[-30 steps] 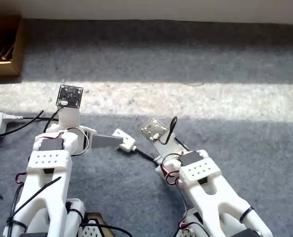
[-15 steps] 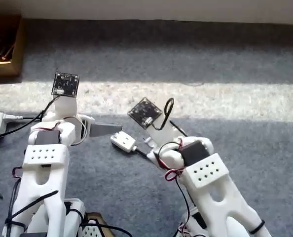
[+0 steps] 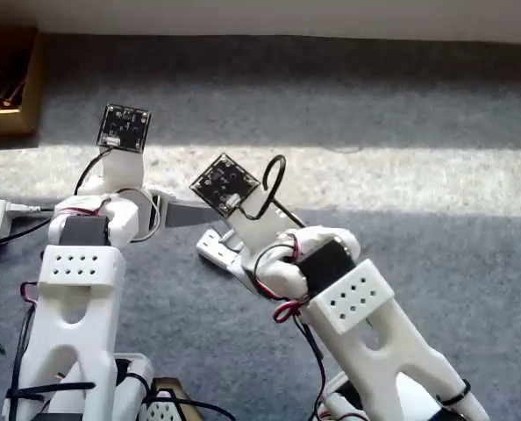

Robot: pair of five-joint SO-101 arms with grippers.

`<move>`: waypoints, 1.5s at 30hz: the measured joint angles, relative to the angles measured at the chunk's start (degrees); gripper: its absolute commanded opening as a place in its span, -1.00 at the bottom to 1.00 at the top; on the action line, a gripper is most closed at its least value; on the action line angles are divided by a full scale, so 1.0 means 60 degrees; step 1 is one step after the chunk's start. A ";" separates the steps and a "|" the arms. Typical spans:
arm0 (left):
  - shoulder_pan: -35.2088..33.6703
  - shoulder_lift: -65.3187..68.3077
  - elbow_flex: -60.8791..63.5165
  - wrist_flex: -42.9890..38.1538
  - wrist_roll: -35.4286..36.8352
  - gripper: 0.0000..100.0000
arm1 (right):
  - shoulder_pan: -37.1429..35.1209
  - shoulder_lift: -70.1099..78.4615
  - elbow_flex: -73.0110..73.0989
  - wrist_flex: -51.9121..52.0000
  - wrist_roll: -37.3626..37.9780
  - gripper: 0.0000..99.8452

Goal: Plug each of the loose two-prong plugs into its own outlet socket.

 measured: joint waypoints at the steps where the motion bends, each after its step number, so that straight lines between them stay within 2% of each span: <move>1: -0.0044 0.0000 -0.0278 0.0220 0.0000 0.23 | -0.0015 0.0176 0.0000 -0.0073 0.0000 -0.98; 6: -0.0147 0.0000 -0.1363 0.1289 0.0000 0.23 | -0.0015 0.0234 -0.0044 -0.0396 0.0000 -0.98; 11: 0.0205 0.0000 -0.1070 0.1788 0.0000 0.23 | -0.0015 0.0278 -0.0059 -0.0425 0.0000 -0.98; 14: 0.0615 0.0000 -0.0249 0.1436 0.0029 0.23 | -0.0015 0.0278 -0.0059 -0.0425 0.0000 -0.98; 18: 0.0806 -0.0015 0.1099 0.0220 0.0073 0.23 | -0.0029 0.0293 -0.0059 -0.0264 0.0000 -0.98; 22: 0.0821 0.0000 0.2154 -0.0718 0.0044 0.23 | -0.0073 0.0278 -0.1084 0.0381 -0.0015 -0.98; 28: 0.0835 0.0000 0.2418 -0.0908 0.0015 0.23 | -0.0044 0.0264 -0.2755 0.1392 -0.0015 -0.98; 32: 0.0850 0.0000 0.2418 -0.0923 0.0015 0.23 | -0.0059 0.0264 -0.2681 0.1612 -0.0015 -0.98; 39: 0.0513 0.0000 0.2418 -0.0952 0.0205 0.23 | 0.0469 0.0264 0.0308 0.1656 0.1714 -0.96; 42: 0.0322 0.0000 0.2520 -0.0952 0.1055 0.23 | 0.0469 0.0264 0.1524 0.1568 0.2813 -0.85; 45: -0.0073 0.0000 0.2564 -0.0952 0.1392 0.23 | 0.0469 0.0264 0.2081 0.1348 0.3590 -0.69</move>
